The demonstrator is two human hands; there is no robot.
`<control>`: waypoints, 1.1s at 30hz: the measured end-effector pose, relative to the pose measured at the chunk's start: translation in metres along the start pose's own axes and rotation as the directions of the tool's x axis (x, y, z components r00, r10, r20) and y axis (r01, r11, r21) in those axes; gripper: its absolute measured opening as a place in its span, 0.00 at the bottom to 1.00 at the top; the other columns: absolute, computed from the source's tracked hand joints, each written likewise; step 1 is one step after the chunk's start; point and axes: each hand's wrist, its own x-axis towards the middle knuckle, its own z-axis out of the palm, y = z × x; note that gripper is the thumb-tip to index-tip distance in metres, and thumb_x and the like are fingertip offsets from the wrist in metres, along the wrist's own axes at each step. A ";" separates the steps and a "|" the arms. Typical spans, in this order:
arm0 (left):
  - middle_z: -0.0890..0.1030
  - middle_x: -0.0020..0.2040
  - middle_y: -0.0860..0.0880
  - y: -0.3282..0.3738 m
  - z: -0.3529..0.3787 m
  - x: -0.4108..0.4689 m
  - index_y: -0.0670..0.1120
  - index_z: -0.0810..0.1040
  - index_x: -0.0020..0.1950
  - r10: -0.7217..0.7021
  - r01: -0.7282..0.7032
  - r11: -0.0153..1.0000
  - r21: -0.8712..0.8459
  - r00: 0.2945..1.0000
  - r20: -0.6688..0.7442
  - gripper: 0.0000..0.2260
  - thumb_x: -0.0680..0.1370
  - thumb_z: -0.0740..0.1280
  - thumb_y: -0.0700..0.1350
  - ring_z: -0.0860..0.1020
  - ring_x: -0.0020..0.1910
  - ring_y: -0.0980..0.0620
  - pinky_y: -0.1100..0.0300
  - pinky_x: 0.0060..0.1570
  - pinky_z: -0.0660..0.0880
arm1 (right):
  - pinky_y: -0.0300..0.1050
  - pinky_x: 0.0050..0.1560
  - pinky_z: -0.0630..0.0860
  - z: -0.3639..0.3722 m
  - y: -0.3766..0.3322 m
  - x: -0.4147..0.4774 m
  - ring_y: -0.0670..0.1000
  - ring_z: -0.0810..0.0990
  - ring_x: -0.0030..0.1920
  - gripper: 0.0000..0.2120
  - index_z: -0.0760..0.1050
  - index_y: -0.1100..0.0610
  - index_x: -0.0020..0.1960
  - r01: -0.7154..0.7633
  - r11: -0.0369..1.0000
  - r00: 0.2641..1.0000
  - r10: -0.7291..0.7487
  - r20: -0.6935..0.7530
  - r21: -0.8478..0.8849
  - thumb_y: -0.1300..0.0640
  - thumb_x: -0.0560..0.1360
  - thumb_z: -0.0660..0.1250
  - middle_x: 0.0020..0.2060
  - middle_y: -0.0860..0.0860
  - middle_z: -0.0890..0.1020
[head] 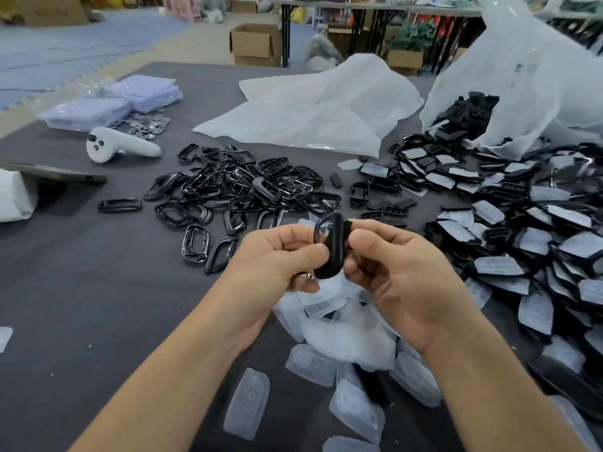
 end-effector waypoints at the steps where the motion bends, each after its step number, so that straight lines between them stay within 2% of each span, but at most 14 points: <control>1: 0.86 0.42 0.45 0.000 0.000 0.001 0.43 0.86 0.46 -0.022 0.022 0.999 -0.040 1.000 0.014 0.05 0.77 0.71 0.35 0.82 0.39 0.55 0.65 0.33 0.77 | 0.37 0.36 0.79 0.000 0.000 0.000 0.46 0.79 0.31 0.09 0.88 0.55 0.44 0.004 1.000 1.000 -0.003 0.007 -0.012 0.59 0.66 0.72 0.38 0.54 0.85; 2: 0.86 0.43 0.45 0.001 0.000 0.001 0.43 0.86 0.47 -0.045 0.048 0.995 -0.092 0.998 0.038 0.04 0.75 0.72 0.36 0.82 0.39 0.54 0.65 0.33 0.78 | 0.37 0.36 0.79 -0.001 0.000 0.001 0.47 0.79 0.31 0.09 0.88 0.55 0.43 0.006 1.000 1.000 -0.006 0.014 -0.020 0.60 0.66 0.72 0.39 0.55 0.86; 4: 0.85 0.44 0.43 0.001 0.001 0.002 0.43 0.86 0.48 -0.068 0.082 0.981 -0.177 0.994 0.080 0.08 0.70 0.73 0.40 0.82 0.40 0.53 0.65 0.34 0.79 | 0.37 0.36 0.78 -0.002 0.000 0.001 0.48 0.79 0.33 0.10 0.88 0.55 0.44 0.014 1.000 1.000 -0.014 0.013 -0.025 0.61 0.66 0.72 0.41 0.56 0.86; 7: 0.85 0.43 0.44 -0.002 0.001 0.004 0.46 0.86 0.45 -0.055 0.067 0.986 -0.152 0.995 0.080 0.06 0.69 0.73 0.39 0.82 0.40 0.53 0.65 0.35 0.78 | 0.38 0.35 0.77 -0.002 -0.001 0.001 0.49 0.78 0.32 0.09 0.88 0.55 0.45 0.058 0.997 0.998 -0.059 -0.023 -0.052 0.57 0.66 0.73 0.39 0.56 0.85; 10: 0.85 0.41 0.46 -0.004 0.001 0.005 0.49 0.88 0.41 -0.023 0.026 0.997 -0.066 0.999 0.040 0.10 0.73 0.72 0.34 0.80 0.37 0.54 0.65 0.34 0.75 | 0.39 0.33 0.75 -0.002 -0.002 0.003 0.49 0.76 0.30 0.05 0.86 0.56 0.40 0.089 0.989 0.992 -0.100 -0.083 -0.117 0.60 0.73 0.73 0.37 0.58 0.83; 12: 0.85 0.41 0.48 -0.004 0.001 0.006 0.49 0.88 0.41 0.001 0.000 0.996 -0.085 1.000 0.006 0.07 0.70 0.74 0.38 0.80 0.37 0.55 0.65 0.34 0.76 | 0.39 0.31 0.75 -0.004 -0.002 0.003 0.50 0.78 0.30 0.10 0.85 0.57 0.39 0.071 0.988 0.989 -0.087 -0.116 -0.137 0.65 0.77 0.71 0.36 0.59 0.82; 17: 0.87 0.46 0.45 -0.004 -0.001 0.006 0.49 0.89 0.46 0.064 -0.083 0.979 -0.185 0.992 -0.105 0.10 0.66 0.75 0.45 0.82 0.41 0.54 0.66 0.37 0.79 | 0.38 0.33 0.79 -0.004 -0.004 0.000 0.52 0.84 0.33 0.11 0.87 0.57 0.44 0.028 0.962 0.999 -0.038 -0.031 -0.272 0.71 0.76 0.70 0.38 0.59 0.86; 21: 0.88 0.47 0.45 -0.005 0.004 0.004 0.50 0.89 0.47 0.067 -0.087 0.988 -0.130 0.986 -0.154 0.08 0.69 0.77 0.43 0.85 0.41 0.55 0.67 0.35 0.78 | 0.37 0.30 0.75 -0.002 0.000 0.002 0.50 0.82 0.31 0.11 0.87 0.56 0.42 0.075 0.934 0.988 -0.116 -0.098 -0.350 0.70 0.75 0.72 0.34 0.56 0.86; 23: 0.89 0.46 0.45 -0.005 0.005 0.003 0.50 0.89 0.48 0.075 -0.087 0.994 -0.066 0.984 -0.160 0.08 0.73 0.77 0.39 0.86 0.42 0.55 0.67 0.36 0.78 | 0.36 0.28 0.73 0.000 0.002 0.004 0.49 0.81 0.29 0.12 0.88 0.54 0.41 0.087 0.937 0.983 -0.135 -0.121 -0.339 0.70 0.75 0.72 0.33 0.55 0.85; 27: 0.88 0.42 0.45 -0.005 0.005 0.003 0.48 0.89 0.47 0.091 -0.090 0.996 0.016 0.974 -0.206 0.07 0.73 0.77 0.36 0.85 0.37 0.55 0.65 0.36 0.79 | 0.36 0.24 0.67 0.003 0.004 0.003 0.47 0.75 0.24 0.14 0.88 0.53 0.45 0.046 0.973 0.993 -0.070 -0.098 -0.225 0.69 0.77 0.69 0.32 0.51 0.83; 33: 0.87 0.37 0.45 -0.006 0.003 0.003 0.49 0.89 0.44 0.133 -0.112 0.989 0.100 0.960 -0.244 0.07 0.74 0.77 0.37 0.81 0.33 0.52 0.62 0.36 0.81 | 0.36 0.24 0.66 0.007 0.008 0.001 0.45 0.66 0.22 0.11 0.87 0.54 0.50 0.013 0.983 0.998 -0.025 -0.061 -0.184 0.67 0.76 0.71 0.34 0.51 0.83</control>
